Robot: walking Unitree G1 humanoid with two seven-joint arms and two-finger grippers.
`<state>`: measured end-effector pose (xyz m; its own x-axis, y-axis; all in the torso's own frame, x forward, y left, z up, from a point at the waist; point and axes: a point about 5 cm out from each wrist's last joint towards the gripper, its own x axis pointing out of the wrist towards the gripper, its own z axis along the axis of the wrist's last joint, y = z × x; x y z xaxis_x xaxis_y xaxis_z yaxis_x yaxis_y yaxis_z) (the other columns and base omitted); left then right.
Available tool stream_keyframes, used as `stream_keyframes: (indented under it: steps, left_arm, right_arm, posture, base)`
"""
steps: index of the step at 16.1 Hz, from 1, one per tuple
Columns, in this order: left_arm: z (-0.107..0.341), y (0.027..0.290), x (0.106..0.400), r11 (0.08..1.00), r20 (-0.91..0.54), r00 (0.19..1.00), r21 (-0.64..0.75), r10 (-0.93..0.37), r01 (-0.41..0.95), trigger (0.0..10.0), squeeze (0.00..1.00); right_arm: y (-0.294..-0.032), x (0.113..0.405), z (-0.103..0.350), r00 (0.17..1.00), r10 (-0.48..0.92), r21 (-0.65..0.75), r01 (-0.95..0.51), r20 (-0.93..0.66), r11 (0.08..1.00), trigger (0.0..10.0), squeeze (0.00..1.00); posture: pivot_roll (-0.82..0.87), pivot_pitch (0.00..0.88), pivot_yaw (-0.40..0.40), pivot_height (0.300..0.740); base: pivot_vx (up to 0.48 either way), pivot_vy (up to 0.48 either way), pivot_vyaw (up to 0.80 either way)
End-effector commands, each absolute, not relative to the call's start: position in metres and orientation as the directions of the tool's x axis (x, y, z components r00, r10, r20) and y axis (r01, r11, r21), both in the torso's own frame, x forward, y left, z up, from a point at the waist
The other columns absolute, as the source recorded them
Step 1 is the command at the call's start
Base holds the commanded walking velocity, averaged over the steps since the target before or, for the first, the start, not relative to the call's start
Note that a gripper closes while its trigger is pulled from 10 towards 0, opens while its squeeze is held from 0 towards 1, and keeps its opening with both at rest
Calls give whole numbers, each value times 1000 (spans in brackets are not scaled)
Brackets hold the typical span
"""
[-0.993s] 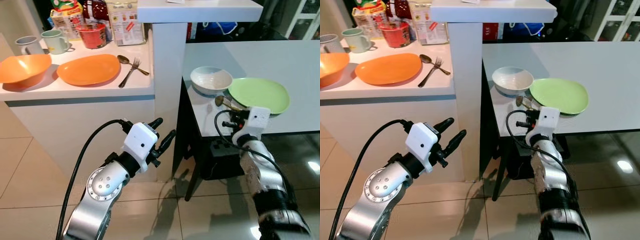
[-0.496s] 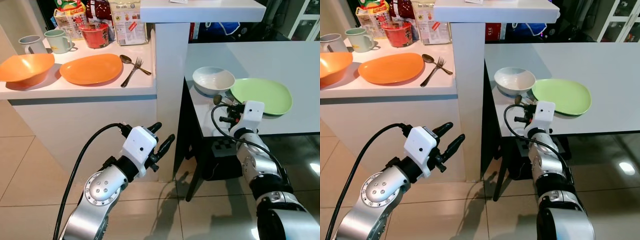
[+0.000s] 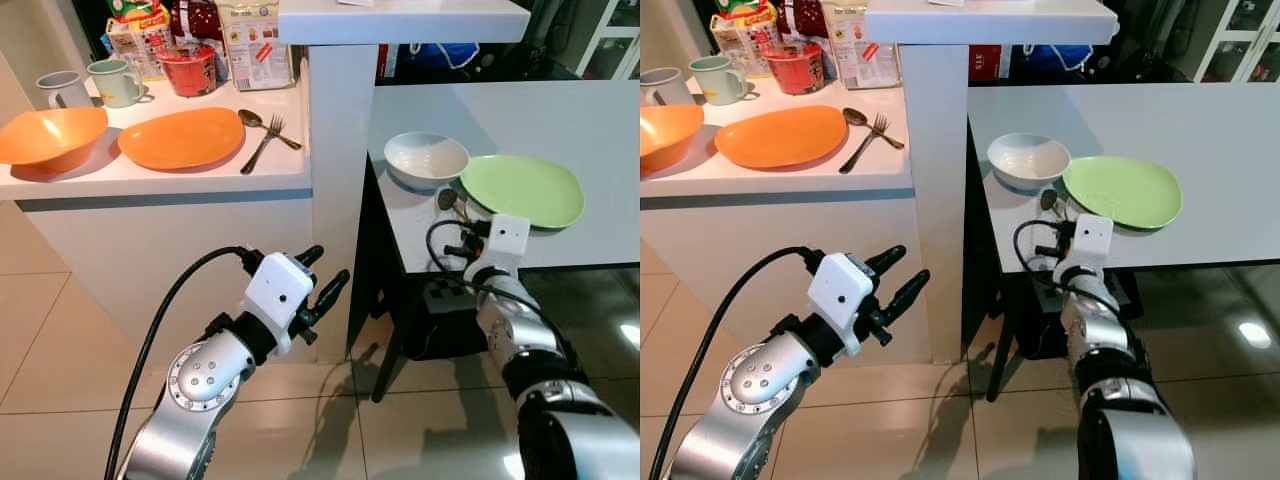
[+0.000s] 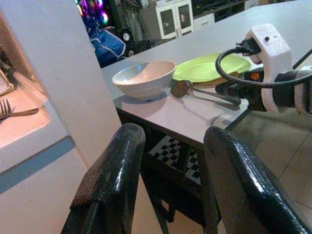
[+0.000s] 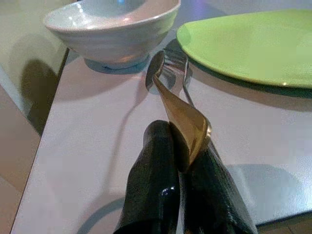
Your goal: Setting the table
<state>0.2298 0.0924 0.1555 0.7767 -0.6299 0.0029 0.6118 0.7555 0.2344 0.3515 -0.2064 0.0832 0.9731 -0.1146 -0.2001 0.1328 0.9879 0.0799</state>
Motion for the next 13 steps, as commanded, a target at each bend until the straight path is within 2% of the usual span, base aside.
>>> stream_keyframes:
  steps: [1,2,3,8,13]
  left_arm:
    - [157,92,228,748,-1,771,239,-637,619,10000,0]
    - [157,92,229,748,-2,771,238,-637,619,10000,0]
    - [157,92,229,748,-2,770,238,-638,620,10000,0]
    - [157,91,229,746,-5,769,239,-639,621,10000,0]
    - [157,90,230,739,-10,763,243,-646,628,10000,0]
  right_arm:
    - [-208,354,86,972,-123,83,142,-201,986,10000,0]
    - [-208,355,87,972,-115,94,137,-203,986,10000,620]
    - [-208,356,87,972,-115,94,137,-203,986,10000,1000]
    - [-208,358,89,974,-69,115,96,-215,989,10000,1000]
    - [-196,362,91,965,27,135,9,-262,991,10000,1000]
  posture:
    - [20,0,38,740]
    - [20,0,38,740]
    - [20,0,38,740]
    - [19,0,38,740]
    - [18,0,39,740]
  base:
    - [0,0,0]
    - [0,0,0]
    - [0,0,0]
    - [0,0,0]
    - [0,0,0]
